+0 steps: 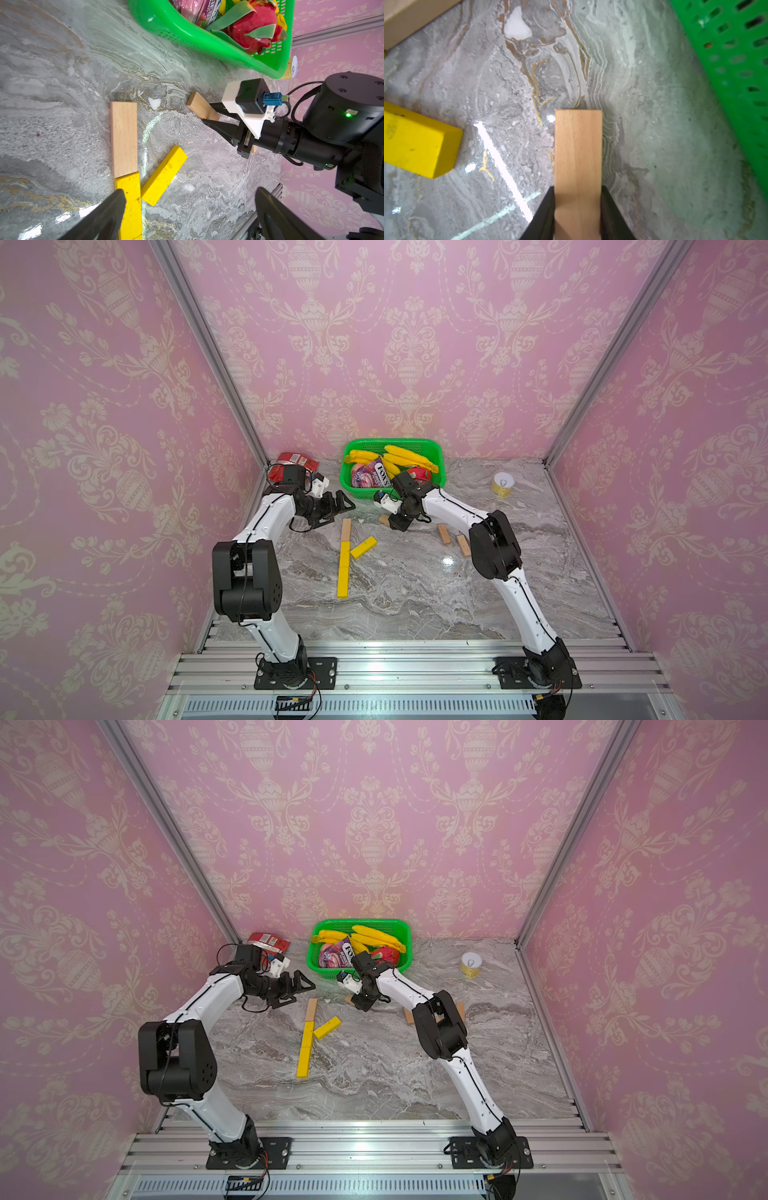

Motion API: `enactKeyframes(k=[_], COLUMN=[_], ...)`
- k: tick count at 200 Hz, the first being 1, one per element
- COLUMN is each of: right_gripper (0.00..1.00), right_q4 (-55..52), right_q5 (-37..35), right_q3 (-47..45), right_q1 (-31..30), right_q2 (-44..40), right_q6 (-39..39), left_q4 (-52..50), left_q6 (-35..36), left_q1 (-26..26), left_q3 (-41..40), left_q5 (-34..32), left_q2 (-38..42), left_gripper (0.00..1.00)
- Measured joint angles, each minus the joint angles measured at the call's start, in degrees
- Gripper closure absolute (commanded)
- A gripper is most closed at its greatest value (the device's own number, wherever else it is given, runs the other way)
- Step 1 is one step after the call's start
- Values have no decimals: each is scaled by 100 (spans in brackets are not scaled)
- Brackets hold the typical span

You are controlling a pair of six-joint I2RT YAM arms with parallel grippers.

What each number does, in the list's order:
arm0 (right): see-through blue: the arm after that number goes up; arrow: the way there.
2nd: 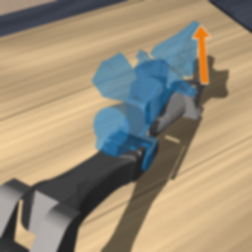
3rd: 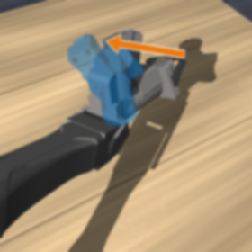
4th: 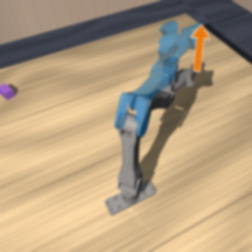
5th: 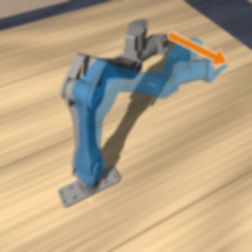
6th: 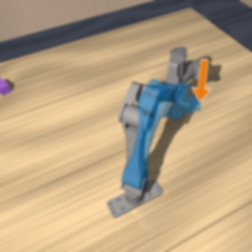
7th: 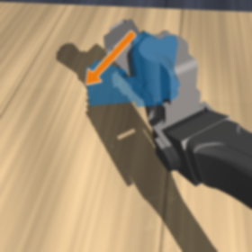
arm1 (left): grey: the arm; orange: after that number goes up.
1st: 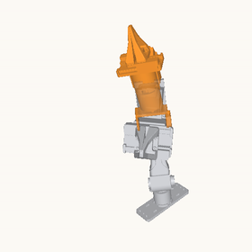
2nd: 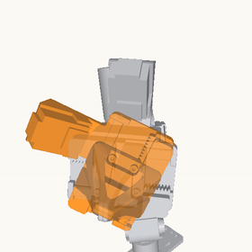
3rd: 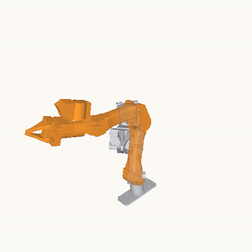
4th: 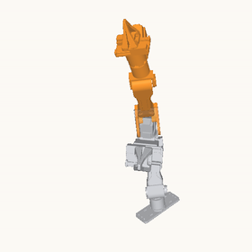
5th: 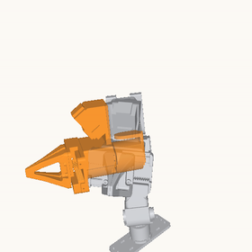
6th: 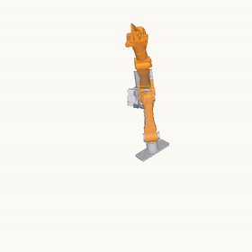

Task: Assemble the letter k with building blocks
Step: Pick up the building block from the center of the board.

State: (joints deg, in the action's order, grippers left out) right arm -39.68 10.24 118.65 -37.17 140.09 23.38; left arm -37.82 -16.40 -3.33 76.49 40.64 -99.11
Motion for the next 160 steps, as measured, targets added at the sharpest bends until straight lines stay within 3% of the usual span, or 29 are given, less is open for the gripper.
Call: enactKeyframes(k=[75,114,160], right_gripper=[77,77,77], right_q4=[588,560,313], right_q5=[-267,-308,-363], right_q3=[-2588,-2944,-2959], right_q1=[-203,-518,-916], right_q2=[-1779,-2533,-2903], right_q6=[-286,-570,-1104], left_q4=[-164,-684,-841], left_q6=[57,236,83], left_q1=[0,0,2], left_q3=[59,369,-553], left_q5=[-55,-114,107], left_q2=[0,24,544], left_gripper=[1,1,1])
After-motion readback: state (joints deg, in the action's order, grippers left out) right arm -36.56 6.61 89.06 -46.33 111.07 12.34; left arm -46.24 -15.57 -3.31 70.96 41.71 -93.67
